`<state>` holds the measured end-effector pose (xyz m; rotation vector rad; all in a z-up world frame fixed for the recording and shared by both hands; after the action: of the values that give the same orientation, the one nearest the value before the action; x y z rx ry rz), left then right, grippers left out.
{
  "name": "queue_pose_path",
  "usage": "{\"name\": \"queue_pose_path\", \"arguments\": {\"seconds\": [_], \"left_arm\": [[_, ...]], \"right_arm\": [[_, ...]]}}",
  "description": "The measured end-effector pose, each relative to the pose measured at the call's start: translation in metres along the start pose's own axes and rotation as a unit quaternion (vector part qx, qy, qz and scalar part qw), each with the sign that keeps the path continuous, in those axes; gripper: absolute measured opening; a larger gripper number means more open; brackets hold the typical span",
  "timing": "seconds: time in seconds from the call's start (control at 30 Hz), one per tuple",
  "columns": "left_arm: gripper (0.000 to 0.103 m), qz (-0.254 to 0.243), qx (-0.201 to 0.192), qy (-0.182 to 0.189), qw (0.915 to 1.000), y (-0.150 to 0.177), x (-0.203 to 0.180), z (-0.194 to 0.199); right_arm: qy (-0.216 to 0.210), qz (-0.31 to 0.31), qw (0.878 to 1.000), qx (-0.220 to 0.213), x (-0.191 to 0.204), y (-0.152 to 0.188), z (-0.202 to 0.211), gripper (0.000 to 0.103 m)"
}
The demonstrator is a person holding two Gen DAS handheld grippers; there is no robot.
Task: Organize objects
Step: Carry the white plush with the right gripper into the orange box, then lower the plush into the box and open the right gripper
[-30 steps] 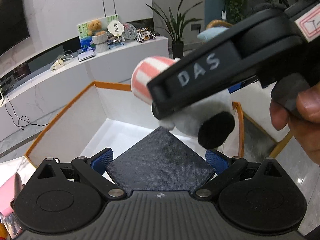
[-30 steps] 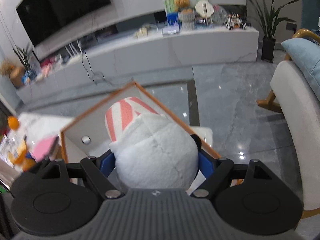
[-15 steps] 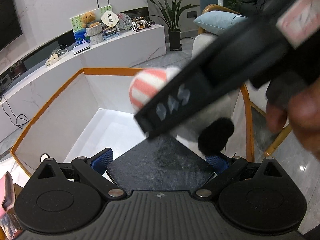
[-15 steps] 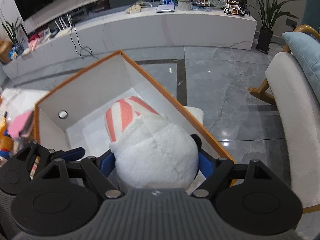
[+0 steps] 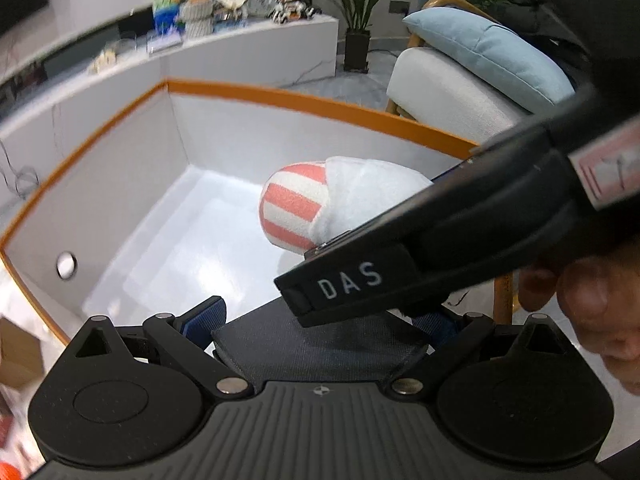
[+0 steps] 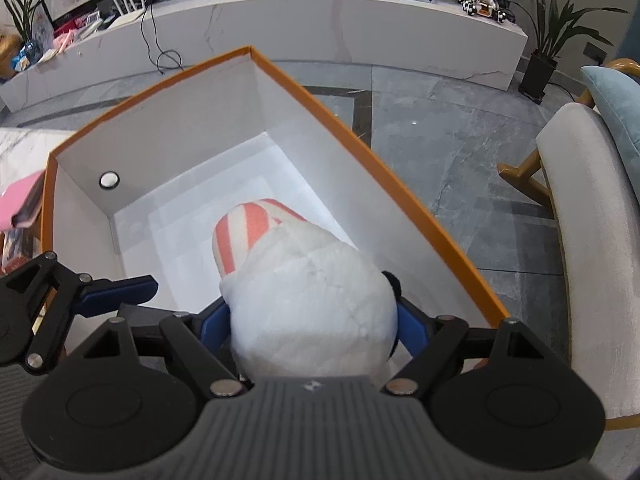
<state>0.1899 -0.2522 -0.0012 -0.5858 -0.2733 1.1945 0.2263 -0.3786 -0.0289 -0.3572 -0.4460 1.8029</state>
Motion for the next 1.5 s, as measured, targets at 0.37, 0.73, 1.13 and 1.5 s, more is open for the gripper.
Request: {"name": "queue_pose_path", "arguments": {"seconds": [0.37, 0.73, 1.13, 1.5], "left_arm": [[0.103, 0.002, 0.028, 0.009, 0.9996, 0.001, -0.002, 0.002], [0.103, 0.023, 0.041, 0.030, 0.9984, -0.003, -0.004, 0.002], [0.103, 0.024, 0.027, 0.044, 0.9984, -0.009, -0.002, 0.010], [0.103, 0.032, 0.018, 0.042, 0.9984, -0.009, 0.003, -0.005]], "right_arm": [[0.014, 0.024, 0.999, 0.032, 0.008, 0.002, -0.002, 0.086], [0.000, 0.019, 1.000, 0.003, 0.012, -0.001, 0.016, 0.091], [-0.033, -0.023, 0.998, -0.048, -0.002, -0.006, 0.042, 0.091], [-0.037, -0.029, 0.997, -0.058, -0.003, -0.005, 0.046, 0.091]]}}
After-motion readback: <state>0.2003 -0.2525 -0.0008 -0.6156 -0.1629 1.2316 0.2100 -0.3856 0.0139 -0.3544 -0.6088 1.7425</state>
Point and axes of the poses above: each gripper's, at about its wrist camera, not at the fingertips, and z roughly against the way its jaws point, x to its left, y to its underside, the point moved 1 cm from there along -z, roughly the way its jaws point, and after that the axes turned 5 degrees about z, right-handed, at the moved point
